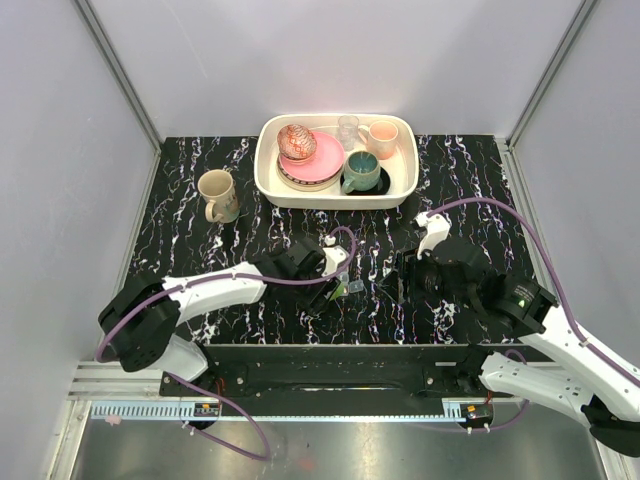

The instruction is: Sort the pills into containers

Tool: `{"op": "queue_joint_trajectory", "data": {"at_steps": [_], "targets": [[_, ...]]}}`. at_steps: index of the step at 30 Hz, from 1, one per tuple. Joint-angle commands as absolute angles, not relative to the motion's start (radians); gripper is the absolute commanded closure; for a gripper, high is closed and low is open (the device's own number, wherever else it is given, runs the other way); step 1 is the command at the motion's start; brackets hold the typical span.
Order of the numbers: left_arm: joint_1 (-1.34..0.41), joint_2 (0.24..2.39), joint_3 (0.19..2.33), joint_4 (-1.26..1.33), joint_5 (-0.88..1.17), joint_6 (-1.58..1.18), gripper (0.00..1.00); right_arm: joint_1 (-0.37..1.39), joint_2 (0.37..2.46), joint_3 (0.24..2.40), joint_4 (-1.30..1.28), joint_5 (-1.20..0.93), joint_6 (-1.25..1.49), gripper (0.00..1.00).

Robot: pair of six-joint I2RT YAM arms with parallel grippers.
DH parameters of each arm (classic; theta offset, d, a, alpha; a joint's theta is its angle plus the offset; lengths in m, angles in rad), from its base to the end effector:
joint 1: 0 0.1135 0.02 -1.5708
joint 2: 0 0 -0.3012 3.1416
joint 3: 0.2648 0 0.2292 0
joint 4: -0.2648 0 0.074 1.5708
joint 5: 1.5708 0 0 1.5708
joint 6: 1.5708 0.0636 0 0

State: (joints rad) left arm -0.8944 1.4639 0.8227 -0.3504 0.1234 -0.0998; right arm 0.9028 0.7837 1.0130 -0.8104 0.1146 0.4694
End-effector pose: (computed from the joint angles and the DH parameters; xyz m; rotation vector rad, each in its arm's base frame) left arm 0.1667 -0.2202 0.2140 1.0672 2.4176 -0.5189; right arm 0.0820 0.0921 0.3595 -0.4109 2.1867 0.6616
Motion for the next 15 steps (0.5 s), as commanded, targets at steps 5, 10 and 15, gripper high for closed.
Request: {"op": "queue_joint_trajectory", "data": {"at_steps": [5,10,15], "targets": [[-0.897,1.479,0.896,-0.359,0.115,-0.075,1.0,0.907,0.765,1.015,-0.805,0.138,0.483,1.0],[-0.897,1.488,0.908,-0.374,0.112,-0.069,1.0,0.907,0.761,1.014,-0.808,0.14,0.48,1.0],[-0.896,1.502,0.923,-0.396,0.112,-0.063,1.0,0.907,0.759,1.008,-0.807,0.137,0.483,1.0]]}}
